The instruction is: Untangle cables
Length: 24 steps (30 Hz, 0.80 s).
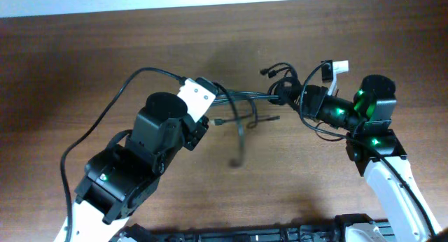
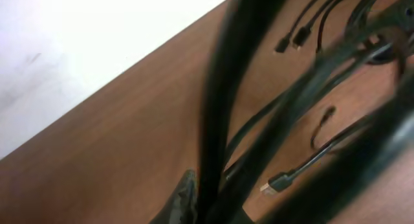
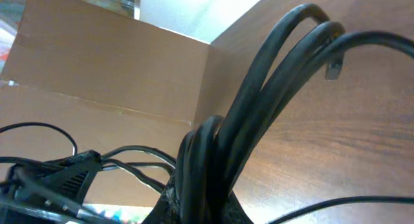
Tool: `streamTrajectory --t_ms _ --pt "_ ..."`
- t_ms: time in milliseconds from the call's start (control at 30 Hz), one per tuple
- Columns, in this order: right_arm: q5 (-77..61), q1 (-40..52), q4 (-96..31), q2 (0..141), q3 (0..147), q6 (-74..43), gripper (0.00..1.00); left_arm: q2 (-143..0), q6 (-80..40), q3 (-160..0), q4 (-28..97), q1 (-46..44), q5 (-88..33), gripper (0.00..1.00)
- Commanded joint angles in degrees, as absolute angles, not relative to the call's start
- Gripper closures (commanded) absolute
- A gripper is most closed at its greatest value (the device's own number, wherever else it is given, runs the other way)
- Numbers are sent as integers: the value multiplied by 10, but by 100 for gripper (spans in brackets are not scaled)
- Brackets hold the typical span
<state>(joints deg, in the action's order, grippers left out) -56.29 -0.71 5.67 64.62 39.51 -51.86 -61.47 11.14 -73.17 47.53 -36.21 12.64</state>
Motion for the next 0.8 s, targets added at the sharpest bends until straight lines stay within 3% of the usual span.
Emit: streamTrajectory --t_ms 0,33,67,300,367,467,767 --pt "-495 -50 85 648 397 -508 96 -589 142 -741 494 -345 219 66" --pt "-494 -50 91 648 397 -508 96 -589 153 -741 498 -344 219 39" --pt "-492 -50 93 648 397 -508 96 -589 153 -741 499 -344 219 1" --pt "-478 -50 95 648 397 -497 96 -589 92 -741 525 -344 290 1" --pt "-486 -50 95 648 397 -484 96 -589 26 -741 498 -344 227 1" --pt "-510 -50 95 648 397 -484 96 -591 26 -741 467 -345 67 1" --pt "-519 -49 94 648 397 -484 95 -595 26 -741 468 -345 51 1"
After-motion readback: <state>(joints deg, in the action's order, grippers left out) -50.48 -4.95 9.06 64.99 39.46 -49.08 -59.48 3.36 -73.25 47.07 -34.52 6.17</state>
